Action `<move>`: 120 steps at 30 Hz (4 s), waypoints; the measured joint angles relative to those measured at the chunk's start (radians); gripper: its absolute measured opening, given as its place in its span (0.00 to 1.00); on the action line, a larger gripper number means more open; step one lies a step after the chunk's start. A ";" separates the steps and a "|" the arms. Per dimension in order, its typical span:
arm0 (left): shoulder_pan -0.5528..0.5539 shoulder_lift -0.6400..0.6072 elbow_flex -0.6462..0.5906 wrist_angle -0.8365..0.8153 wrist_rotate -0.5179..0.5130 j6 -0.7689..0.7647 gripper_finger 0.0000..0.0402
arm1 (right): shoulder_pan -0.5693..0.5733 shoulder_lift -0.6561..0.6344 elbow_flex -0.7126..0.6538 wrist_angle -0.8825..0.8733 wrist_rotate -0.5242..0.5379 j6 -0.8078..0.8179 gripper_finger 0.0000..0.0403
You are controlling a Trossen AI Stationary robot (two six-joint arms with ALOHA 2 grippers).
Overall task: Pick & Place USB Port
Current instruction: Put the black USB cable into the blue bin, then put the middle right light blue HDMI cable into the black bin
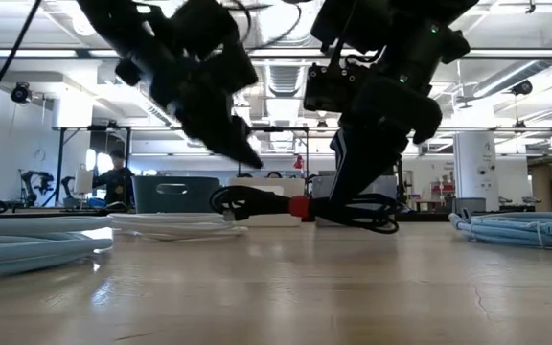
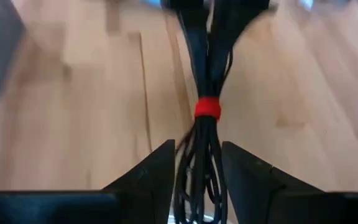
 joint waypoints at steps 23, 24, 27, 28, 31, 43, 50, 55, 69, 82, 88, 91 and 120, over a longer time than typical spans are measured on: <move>-0.018 0.140 0.002 0.061 0.023 -0.001 0.27 | 0.000 -0.001 0.017 0.010 0.000 0.001 0.07; -0.018 0.140 0.002 0.062 0.016 0.003 0.24 | 0.000 -0.001 0.018 0.010 0.000 0.001 0.07; -0.018 0.138 0.002 0.068 -0.012 0.005 0.14 | 0.000 -0.001 0.018 0.008 0.002 -0.002 0.07; -0.018 0.137 0.002 0.071 -0.020 0.006 0.11 | 0.000 -0.001 0.018 0.007 0.004 -0.003 0.08; -0.018 0.137 0.002 0.091 -0.035 0.007 0.05 | 0.000 -0.001 0.018 -0.005 0.004 0.002 0.11; -0.019 0.134 0.010 0.101 -0.156 -0.009 0.07 | 0.000 -0.072 0.018 -0.222 0.131 0.002 0.28; -0.016 0.093 0.073 0.086 -0.395 0.027 0.08 | -0.002 -0.195 0.017 -0.274 0.195 0.002 0.36; -0.004 0.032 0.150 -0.098 -0.737 0.065 0.07 | 0.000 -0.303 0.017 -0.321 0.343 0.068 0.39; 0.067 -0.175 0.150 -0.737 -1.254 -0.583 0.07 | 0.007 -0.452 -0.103 -0.315 0.474 0.174 0.44; 0.220 -0.136 -0.006 -0.653 -0.878 -0.650 0.08 | 0.007 -0.385 -0.136 -0.280 0.407 0.174 0.44; 0.226 -0.136 -0.013 -0.565 -0.869 -0.623 0.09 | 0.007 -0.381 -0.135 -0.275 0.389 0.174 0.44; 0.226 -0.135 -0.013 -0.462 -0.840 -0.577 0.09 | 0.007 -0.381 -0.135 -0.275 0.389 0.174 0.44; 0.297 -0.135 -0.017 -0.423 -0.783 -0.462 0.30 | 0.007 -0.381 -0.135 -0.274 0.378 0.177 0.44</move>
